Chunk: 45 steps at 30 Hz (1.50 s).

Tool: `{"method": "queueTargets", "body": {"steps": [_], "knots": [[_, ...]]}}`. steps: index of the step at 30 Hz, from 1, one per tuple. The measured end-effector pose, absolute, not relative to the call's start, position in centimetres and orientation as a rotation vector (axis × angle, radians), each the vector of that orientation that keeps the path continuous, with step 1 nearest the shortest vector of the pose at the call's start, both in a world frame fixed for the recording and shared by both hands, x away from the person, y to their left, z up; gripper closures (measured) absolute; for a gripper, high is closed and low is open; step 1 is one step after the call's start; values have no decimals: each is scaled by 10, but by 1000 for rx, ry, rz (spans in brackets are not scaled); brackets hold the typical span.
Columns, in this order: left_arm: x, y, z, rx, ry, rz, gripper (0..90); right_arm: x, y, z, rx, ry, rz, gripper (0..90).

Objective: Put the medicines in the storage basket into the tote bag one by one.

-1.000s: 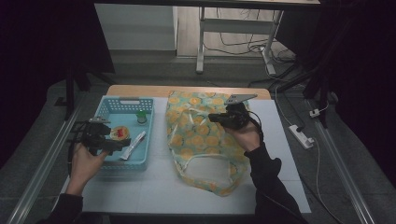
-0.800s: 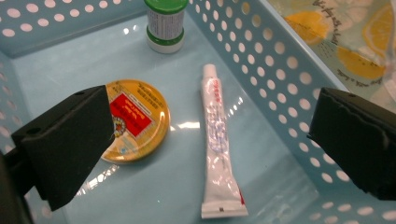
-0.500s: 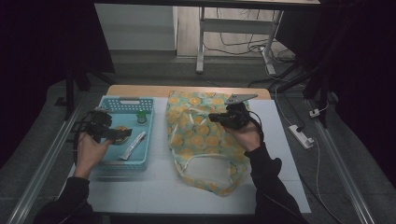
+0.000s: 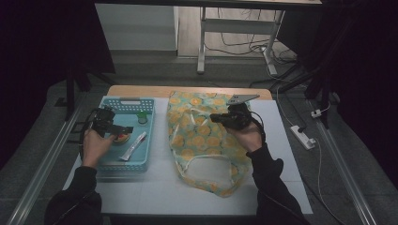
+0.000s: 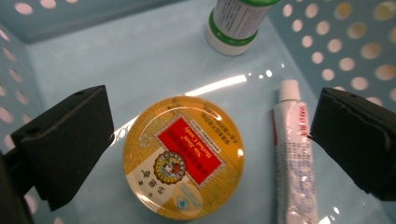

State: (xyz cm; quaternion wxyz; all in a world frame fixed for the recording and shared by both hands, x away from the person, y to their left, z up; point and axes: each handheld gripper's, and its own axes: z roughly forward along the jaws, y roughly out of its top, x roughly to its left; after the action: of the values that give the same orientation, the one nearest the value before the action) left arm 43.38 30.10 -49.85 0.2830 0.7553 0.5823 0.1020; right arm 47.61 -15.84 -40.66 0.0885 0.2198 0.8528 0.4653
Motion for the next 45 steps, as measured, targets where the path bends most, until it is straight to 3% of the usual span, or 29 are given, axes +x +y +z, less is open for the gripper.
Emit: {"method": "queueTargets", "body": {"steps": [13,24,28,32,45], "knots": [[450,295,-512,2145,1565,264,0,476,-158,-407,651,2541,1384,900],[455,287,-522,2270,1674,235,0,476,-159,-406,643,2542,1388,900],[455,286,-522,2275,1705,226,48,476,-159,-406,642,2542,1388,900],[454,288,-521,2254,1727,195,195,476,-159,-406,642,2541,1389,900],[449,291,-510,2147,1723,171,202,477,-160,-406,649,2536,1397,900]]}}
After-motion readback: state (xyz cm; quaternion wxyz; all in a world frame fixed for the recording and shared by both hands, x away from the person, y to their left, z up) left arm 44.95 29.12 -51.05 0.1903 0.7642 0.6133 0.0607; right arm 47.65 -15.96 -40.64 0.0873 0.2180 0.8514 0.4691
